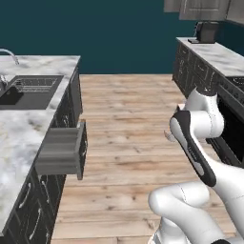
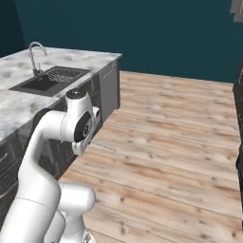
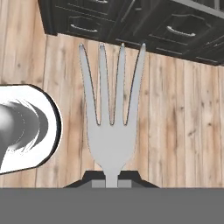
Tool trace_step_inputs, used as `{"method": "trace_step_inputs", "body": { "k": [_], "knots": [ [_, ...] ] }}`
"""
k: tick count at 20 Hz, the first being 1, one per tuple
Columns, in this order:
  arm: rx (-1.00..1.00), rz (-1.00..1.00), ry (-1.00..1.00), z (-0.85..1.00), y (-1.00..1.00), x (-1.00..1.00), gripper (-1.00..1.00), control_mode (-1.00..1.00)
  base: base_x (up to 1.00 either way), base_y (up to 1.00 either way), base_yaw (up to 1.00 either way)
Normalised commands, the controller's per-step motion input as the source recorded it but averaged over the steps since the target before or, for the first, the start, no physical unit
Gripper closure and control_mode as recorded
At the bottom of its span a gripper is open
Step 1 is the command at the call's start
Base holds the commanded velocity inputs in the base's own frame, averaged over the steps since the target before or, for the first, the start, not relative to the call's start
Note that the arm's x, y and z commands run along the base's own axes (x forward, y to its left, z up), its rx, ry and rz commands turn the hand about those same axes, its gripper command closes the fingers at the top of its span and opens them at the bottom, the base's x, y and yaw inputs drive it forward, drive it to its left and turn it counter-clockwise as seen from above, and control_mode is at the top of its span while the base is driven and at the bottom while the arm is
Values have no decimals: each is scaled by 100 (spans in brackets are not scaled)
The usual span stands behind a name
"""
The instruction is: Organize the utensils by type. Pick up the wooden spoons from the counter and place them in the open cabinet. Then pick up the metallic utensils from the counter and place them in the open drawer.
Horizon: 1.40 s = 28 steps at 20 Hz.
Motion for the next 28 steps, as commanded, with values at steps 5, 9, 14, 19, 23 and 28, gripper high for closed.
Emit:
{"method": "trace_step_inputs", "body": {
  "k": [5, 9, 14, 19, 23, 28],
  "knots": [
    [0, 0, 0, 0, 0, 0, 100, 100, 8, 99, 0],
    [0, 0, 0, 0, 0, 0, 100, 100, 35, 86, 0],
    [0, 0, 0, 0, 0, 0, 100, 100, 50, 66, 0],
    [0, 0, 0, 0, 0, 0, 100, 100, 65, 10, 1],
    [0, 0, 0, 0, 0, 0, 100, 100, 67, 0, 5],
    [0, 0, 0, 0, 0, 0, 100, 100, 38, 6, 8]
  ]
}}
